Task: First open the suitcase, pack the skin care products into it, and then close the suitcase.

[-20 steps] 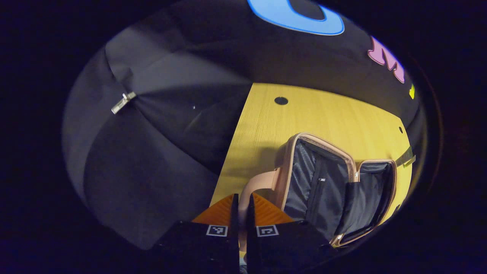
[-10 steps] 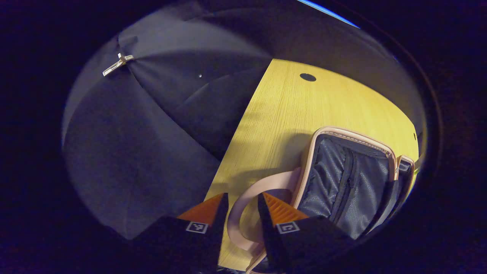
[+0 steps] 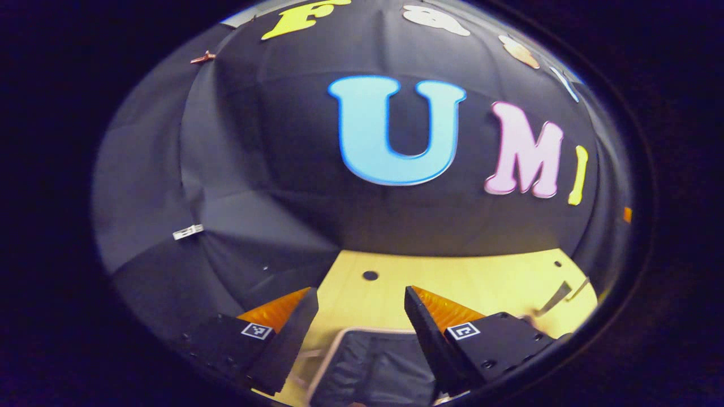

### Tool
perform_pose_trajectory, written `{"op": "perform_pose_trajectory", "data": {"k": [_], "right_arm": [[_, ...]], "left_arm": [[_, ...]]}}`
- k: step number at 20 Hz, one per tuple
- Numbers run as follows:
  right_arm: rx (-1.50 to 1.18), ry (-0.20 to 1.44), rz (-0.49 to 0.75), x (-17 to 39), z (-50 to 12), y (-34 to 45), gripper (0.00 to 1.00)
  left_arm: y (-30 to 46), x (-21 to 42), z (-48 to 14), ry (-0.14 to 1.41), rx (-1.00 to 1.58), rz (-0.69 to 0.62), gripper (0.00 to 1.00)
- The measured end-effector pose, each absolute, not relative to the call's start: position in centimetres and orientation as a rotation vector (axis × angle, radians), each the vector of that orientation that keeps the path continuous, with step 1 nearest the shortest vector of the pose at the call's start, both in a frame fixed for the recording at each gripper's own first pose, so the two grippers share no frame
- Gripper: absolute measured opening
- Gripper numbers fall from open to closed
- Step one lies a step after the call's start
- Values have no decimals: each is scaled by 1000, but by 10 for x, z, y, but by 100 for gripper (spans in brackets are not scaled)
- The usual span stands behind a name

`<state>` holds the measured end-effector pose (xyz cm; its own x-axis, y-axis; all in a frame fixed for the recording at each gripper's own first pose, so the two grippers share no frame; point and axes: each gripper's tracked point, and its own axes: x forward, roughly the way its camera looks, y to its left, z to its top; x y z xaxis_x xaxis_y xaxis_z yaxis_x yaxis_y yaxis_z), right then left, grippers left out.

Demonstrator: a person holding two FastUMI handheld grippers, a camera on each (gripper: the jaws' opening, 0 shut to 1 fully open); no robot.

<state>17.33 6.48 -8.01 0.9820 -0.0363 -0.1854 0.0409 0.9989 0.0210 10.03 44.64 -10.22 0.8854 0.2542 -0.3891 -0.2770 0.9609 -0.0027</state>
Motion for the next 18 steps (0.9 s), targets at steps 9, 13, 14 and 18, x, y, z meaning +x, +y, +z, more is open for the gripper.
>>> {"op": "perform_pose_trajectory", "data": {"k": [9,13,14,18], "right_arm": [[30,203,2,177,-105,4,96],[30,268,48,170,-135,-15,96],[39,291,59,168,-143,-19,96],[10,335,82,166,-174,-40,96]], "left_arm": [[125,171,-117,461,-180,-263,96],[60,178,-214,726,-202,-316,96],[53,181,-229,772,-216,-310,97],[44,199,-294,907,-168,-258,97]]}}
